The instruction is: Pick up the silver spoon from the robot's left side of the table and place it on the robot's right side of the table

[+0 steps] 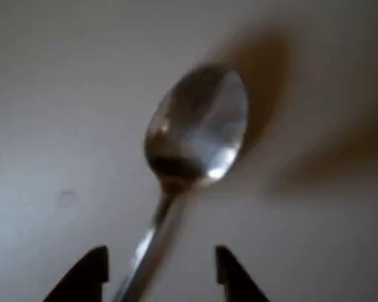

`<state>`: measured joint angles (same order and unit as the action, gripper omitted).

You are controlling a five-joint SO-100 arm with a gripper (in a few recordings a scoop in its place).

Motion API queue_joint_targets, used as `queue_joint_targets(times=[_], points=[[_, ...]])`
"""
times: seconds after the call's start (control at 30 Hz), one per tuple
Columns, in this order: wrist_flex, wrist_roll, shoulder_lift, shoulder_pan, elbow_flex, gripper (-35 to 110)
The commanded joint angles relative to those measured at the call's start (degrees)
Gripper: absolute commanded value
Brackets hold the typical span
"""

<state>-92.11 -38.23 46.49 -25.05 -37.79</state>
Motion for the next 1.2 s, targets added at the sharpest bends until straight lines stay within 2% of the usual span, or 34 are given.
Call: queue_joint_targets(times=[0.0, 0.23, 0.4, 1.17], points=[[3.2, 0.6, -1.7, -0.5, 0.5, 21], [4.7, 1.0, -4.8, 0.1, 0.6, 19], [5.0, 1.2, -5.6, 0.7, 0.7, -2], [-3.6, 0.1, 6.9, 3.0, 0.7, -2]])
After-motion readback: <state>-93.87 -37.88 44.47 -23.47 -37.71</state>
